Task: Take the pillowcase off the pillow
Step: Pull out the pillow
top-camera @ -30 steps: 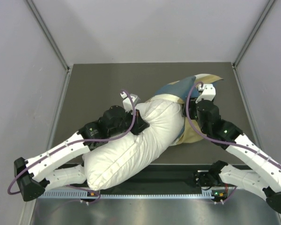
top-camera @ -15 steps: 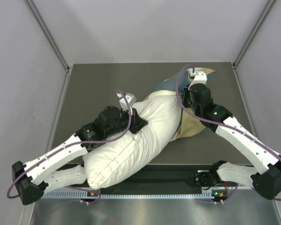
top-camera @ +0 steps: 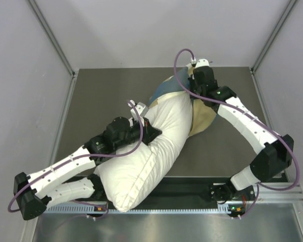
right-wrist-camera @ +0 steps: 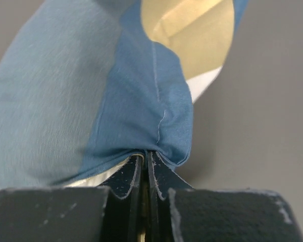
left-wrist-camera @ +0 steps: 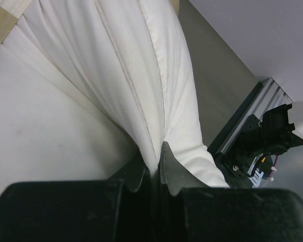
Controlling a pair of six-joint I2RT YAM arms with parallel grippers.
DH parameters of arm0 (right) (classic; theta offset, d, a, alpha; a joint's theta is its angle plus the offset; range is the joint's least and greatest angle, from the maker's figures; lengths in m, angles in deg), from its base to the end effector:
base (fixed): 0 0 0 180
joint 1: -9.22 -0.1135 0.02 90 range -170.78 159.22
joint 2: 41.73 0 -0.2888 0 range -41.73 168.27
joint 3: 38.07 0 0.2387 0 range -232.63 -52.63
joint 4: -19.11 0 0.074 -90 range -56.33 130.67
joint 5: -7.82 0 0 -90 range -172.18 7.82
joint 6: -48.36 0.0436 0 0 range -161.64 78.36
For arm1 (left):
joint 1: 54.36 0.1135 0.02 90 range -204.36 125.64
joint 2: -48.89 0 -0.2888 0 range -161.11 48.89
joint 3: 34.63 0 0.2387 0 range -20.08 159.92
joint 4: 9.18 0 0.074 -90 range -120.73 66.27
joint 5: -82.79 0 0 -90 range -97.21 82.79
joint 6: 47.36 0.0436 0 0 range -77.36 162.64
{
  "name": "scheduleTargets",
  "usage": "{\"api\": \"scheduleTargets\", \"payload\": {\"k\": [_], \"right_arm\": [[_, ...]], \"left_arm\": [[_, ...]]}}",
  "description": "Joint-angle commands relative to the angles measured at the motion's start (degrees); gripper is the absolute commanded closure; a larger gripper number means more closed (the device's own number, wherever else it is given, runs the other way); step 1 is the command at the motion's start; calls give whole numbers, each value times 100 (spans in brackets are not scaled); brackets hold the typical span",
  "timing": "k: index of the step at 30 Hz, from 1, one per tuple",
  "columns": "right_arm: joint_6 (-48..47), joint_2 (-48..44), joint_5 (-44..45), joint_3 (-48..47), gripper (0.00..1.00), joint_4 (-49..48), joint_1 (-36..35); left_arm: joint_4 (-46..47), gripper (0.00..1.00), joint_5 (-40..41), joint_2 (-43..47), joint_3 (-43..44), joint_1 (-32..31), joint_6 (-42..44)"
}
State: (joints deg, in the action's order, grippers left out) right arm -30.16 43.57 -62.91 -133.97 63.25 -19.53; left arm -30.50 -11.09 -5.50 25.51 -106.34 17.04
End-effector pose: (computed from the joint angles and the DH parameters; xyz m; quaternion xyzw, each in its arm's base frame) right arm 0.2936 0.1446 0.3816 -0.0521 0.8707 0.0219 0.4886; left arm 0.1224 -0.1614 0.3407 0.2015 0.7702 -0.3997 0.4543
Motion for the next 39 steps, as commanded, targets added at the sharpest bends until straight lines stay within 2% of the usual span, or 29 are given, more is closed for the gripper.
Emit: {"api": "scheduleTargets", "payload": {"k": [1,5,15,20,23,24,27,28,30,31,33,34,36,37,38,39], "right_arm": [[-656,460,2301,-978,100,-1666,1143],[-832,786,2345,-1445,100,-1640,1398],[-999,1068,2152,-2210,100,-1447,2137],[-1070,1138,2064,-2457,100,-1306,2391],[-956,937,1880,-2212,100,-1236,2366],[-886,666,1696,-1819,100,-1297,2331],[-797,24,1580,-789,100,-1665,1989],[-771,-91,1615,-587,100,-1710,1883],[-657,-416,1624,-68,100,-1719,1558],[-630,-530,1633,90,100,-1728,1287],[-569,-864,1747,486,100,-1719,978],[-481,-961,1808,601,100,-1710,646],[-306,-1216,1792,812,100,-1605,389],[-105,-1287,1739,874,100,-1579,162],[-24,-1366,1704,935,100,-1544,46],[46,-1401,1703,953,100,-1508,-68]], "left_arm": [[-1802,100,-1659,201,-304,-549,126],[-1776,100,-1905,394,-243,-909,65],[-2179,100,-2503,631,-50,-1085,-94],[-2531,100,-2434,789,56,-1217,-120],[-2707,100,-1899,860,240,-1209,-50],[-2768,100,-1549,860,328,-1200,-24],[-3067,100,129,641,1020,-1191,47],[-3198,100,1047,484,1162,-1165,99],[-3366,100,1782,229,1565,-1034,126],[-3523,100,2429,140,1707,-946,74],[-3560,99,2873,-18,1971,-761,47],[-3516,86,3049,-167,2242,-752,134],[-3201,77,3034,-404,2646,-760,362],[-3078,59,2938,-510,2788,-760,589],[-2868,48,2650,-642,2937,-760,714],[-2805,42,2525,-965,3287,-760,828]]}}
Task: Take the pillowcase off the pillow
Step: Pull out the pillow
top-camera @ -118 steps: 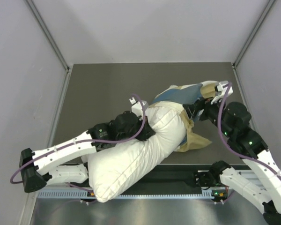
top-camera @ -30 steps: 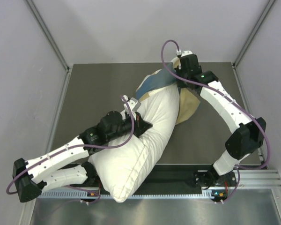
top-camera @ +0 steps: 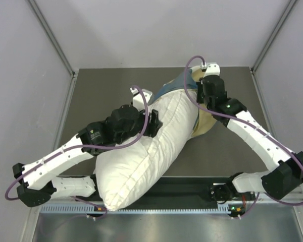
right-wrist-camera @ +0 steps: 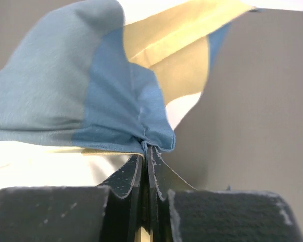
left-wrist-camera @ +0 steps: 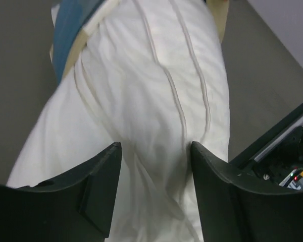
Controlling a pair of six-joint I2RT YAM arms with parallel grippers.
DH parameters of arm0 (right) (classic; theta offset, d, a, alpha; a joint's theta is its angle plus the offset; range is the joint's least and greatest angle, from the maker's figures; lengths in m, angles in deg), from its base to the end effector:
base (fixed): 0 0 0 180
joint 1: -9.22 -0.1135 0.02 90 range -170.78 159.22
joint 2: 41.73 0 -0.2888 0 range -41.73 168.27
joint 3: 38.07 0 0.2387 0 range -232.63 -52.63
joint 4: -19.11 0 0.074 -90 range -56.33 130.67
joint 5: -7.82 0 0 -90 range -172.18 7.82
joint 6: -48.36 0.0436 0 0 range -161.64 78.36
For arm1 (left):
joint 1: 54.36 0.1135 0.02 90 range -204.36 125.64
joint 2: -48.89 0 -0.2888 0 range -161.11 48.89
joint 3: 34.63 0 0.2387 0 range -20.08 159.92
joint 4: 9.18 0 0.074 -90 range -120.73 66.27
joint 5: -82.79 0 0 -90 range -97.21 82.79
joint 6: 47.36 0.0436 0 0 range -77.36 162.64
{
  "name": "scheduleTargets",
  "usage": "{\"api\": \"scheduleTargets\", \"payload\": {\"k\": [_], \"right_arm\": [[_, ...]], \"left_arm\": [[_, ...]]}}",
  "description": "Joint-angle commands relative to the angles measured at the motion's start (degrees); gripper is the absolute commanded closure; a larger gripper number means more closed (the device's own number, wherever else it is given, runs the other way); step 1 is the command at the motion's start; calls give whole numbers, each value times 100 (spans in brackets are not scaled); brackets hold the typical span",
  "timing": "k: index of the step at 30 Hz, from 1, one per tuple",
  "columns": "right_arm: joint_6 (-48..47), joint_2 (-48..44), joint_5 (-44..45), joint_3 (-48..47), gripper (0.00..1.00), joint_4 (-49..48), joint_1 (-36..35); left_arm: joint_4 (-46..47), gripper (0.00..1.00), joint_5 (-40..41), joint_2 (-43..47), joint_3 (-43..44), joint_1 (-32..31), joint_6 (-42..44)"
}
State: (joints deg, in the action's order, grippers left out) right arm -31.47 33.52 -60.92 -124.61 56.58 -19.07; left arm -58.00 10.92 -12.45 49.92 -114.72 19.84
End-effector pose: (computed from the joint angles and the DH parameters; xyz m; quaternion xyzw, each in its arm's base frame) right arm 0.2571 0.1204 0.3889 -0.0351 0.8393 0.0233 0.5421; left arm 0.1132 -0.1714 0.4111 0.1896 0.8182 -0.2495 0.4821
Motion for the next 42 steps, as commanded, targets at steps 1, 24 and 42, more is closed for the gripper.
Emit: {"api": "scheduleTargets", "payload": {"k": [1,24,42], "right_arm": [[300,-414,1496,18,100,-815,-315],[1197,-1442,1311,642,100,-613,-1134],[336,-810,1355,-403,100,-1087,-450]], "left_arm": [[-11,37,157,-447,1014,77,741],[877,1,560,-3129,2335,24,1199],[1528,100,-986,-1934,-337,-547,663]]}}
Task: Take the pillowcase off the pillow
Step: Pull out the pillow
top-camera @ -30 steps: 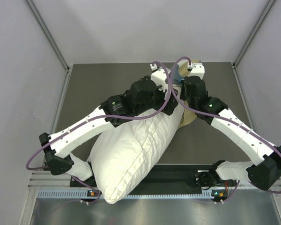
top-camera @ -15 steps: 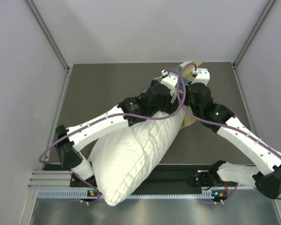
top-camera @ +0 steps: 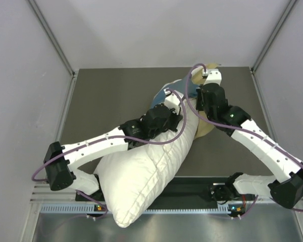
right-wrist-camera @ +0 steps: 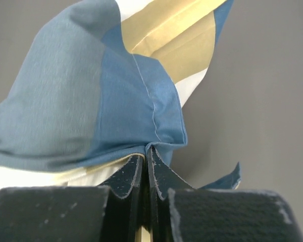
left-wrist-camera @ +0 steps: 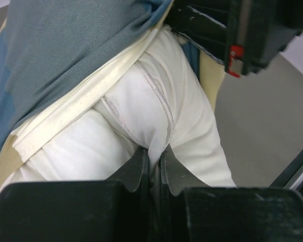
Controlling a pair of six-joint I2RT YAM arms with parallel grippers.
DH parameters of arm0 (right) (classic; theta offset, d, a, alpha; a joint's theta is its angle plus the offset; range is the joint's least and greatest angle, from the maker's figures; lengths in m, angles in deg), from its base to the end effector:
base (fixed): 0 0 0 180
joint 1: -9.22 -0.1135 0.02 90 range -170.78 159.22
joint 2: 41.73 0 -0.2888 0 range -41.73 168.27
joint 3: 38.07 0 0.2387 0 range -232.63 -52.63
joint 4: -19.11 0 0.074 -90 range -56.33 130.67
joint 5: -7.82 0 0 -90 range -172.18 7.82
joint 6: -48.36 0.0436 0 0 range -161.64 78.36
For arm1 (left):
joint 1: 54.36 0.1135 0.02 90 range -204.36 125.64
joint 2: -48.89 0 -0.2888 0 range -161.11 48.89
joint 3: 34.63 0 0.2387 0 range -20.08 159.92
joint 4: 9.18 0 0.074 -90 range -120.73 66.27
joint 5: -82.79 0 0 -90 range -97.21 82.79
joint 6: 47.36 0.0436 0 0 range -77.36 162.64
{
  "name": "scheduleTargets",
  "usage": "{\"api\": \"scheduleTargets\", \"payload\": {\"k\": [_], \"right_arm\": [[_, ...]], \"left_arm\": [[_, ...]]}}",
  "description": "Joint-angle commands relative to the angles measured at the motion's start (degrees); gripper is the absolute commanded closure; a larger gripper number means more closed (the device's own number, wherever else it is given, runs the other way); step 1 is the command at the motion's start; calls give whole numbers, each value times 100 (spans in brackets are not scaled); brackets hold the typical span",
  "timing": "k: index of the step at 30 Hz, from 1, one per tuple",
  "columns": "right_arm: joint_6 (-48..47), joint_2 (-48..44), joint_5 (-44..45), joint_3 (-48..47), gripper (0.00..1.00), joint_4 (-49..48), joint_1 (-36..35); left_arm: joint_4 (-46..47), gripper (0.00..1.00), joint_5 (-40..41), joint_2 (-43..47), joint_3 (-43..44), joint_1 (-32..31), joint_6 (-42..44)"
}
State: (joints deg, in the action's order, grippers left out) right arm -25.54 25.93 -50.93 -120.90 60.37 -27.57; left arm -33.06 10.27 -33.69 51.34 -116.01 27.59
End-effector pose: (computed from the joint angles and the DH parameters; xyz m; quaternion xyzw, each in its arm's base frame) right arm 0.2062 0.1259 0.3942 -0.0065 0.8294 0.0224 0.5581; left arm 0.1679 -0.2836 0.3735 0.2416 0.7801 -0.2517 0.5193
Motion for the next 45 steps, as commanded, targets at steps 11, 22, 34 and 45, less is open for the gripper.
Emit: {"api": "scheduleTargets", "payload": {"k": [11,22,34,45], "right_arm": [[-318,819,-391,-2567,100,-1343,1438],[-326,1662,-567,-4290,100,-991,1913],[-405,1795,-462,-4739,100,-859,2388],[-502,1252,-715,-4048,100,-886,2467]], "left_arm": [[-703,100,-1387,217,-1516,-1235,-235],[-606,100,-1440,-389,-1920,-2026,-692],[-553,100,-1642,-214,-2334,-2694,-1281],[-816,100,-1292,23,-2291,-2783,-1431]]}}
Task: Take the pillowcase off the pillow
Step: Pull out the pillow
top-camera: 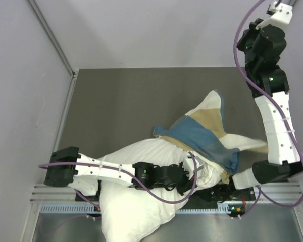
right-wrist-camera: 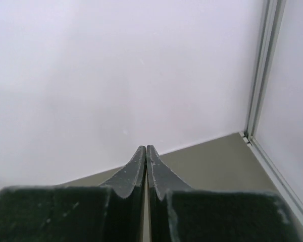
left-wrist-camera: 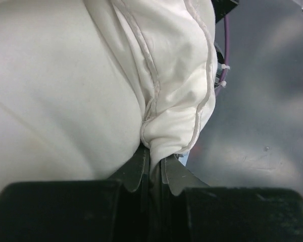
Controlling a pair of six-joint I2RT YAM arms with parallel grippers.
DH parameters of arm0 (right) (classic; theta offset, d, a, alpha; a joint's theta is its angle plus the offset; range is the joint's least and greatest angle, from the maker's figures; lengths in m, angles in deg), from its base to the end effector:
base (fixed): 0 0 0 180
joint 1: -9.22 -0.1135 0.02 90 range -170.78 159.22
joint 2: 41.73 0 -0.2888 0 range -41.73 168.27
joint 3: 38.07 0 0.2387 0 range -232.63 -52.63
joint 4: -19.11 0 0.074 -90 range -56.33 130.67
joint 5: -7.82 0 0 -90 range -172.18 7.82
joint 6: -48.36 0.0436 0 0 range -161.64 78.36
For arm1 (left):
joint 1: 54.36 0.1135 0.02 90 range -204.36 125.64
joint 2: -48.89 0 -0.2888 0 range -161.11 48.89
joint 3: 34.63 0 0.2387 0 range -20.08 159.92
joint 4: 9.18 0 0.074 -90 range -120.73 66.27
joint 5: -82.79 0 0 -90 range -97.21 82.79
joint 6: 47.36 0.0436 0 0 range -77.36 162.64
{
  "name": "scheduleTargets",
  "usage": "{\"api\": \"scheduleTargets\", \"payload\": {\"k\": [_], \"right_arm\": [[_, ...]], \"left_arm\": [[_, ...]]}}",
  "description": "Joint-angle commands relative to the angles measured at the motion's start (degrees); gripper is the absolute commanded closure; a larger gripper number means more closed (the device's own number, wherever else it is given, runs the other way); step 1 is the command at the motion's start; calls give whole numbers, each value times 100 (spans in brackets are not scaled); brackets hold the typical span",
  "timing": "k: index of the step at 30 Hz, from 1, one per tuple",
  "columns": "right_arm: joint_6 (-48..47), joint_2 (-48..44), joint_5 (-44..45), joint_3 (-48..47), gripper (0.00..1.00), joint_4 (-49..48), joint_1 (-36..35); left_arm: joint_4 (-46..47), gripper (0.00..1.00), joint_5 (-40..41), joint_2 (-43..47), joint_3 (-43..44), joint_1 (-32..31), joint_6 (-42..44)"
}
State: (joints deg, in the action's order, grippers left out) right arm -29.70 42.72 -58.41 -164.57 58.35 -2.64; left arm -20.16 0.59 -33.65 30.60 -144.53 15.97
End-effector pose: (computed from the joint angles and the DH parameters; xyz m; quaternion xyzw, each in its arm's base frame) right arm 0.2807 0.0410 0.5664 0.1496 0.6747 0.0072 0.7228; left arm 0.0050 -0.3136 0.2733 0.4210 0.7467 -0.4053 0.3177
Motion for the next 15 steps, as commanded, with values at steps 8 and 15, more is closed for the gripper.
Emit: {"api": "scheduleTargets", "payload": {"k": [8,15], "right_arm": [[1,-2729,-1681,2981,63,325,-395],[221,-4584,-1746,5128,23,695,-2140]], "left_arm": [[-2828,100,2006,431,365,508,-830],[-1781,100,1631,1267,-199,1887,-673]]}}
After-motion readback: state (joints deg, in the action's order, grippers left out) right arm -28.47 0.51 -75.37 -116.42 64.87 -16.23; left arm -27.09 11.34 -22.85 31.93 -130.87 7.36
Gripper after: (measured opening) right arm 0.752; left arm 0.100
